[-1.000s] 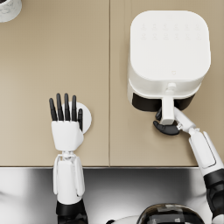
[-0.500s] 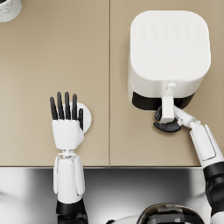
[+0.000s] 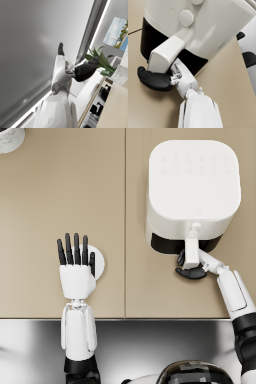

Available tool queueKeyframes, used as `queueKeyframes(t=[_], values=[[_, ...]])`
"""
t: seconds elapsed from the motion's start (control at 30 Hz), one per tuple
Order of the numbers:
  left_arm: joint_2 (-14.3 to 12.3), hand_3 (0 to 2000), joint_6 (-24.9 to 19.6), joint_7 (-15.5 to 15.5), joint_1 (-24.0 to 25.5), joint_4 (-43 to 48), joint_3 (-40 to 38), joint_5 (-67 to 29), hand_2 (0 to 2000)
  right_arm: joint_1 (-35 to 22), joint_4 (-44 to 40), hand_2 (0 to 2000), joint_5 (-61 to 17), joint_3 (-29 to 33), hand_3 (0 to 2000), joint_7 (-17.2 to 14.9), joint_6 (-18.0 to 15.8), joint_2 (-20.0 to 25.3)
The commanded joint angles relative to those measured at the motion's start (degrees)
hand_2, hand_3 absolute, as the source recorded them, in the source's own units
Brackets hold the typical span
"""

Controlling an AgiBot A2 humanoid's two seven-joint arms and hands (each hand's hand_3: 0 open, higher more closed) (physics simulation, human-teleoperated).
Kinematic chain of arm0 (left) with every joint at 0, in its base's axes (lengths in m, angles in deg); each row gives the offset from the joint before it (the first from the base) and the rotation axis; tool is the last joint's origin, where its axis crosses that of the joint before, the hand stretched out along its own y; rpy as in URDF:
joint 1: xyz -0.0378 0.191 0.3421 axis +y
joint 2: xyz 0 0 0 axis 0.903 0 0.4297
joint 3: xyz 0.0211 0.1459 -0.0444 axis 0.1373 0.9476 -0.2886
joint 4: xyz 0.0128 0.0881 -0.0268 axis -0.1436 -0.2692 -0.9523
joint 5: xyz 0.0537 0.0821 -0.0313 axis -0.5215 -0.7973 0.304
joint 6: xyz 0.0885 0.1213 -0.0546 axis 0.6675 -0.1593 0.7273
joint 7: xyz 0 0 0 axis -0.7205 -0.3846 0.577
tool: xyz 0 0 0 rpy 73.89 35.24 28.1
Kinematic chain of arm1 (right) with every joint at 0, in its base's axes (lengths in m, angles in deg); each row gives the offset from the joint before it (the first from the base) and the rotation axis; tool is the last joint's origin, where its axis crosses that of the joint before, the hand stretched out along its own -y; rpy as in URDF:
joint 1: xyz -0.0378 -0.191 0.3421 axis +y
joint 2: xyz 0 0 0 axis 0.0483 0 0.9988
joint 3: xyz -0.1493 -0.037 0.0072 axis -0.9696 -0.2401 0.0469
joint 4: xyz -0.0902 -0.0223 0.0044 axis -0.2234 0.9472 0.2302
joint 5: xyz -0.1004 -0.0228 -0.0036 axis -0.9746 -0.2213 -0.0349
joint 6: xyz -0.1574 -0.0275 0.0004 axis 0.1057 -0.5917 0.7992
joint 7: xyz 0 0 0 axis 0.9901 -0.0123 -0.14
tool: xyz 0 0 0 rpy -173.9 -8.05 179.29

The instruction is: Pick up the chicken rolls and place it into the air fryer

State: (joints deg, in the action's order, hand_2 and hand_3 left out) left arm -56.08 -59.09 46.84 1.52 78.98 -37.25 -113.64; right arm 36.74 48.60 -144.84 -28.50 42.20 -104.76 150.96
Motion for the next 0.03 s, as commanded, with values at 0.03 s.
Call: queueKeyframes(t=[0.03], values=[[0.00, 0, 0.00, 0.00, 0.00, 0.00, 0.00, 0.00, 0, 0.03, 0.05, 2000, 0.03, -0.02, 2000, -0.02, 0.15, 0.01]])
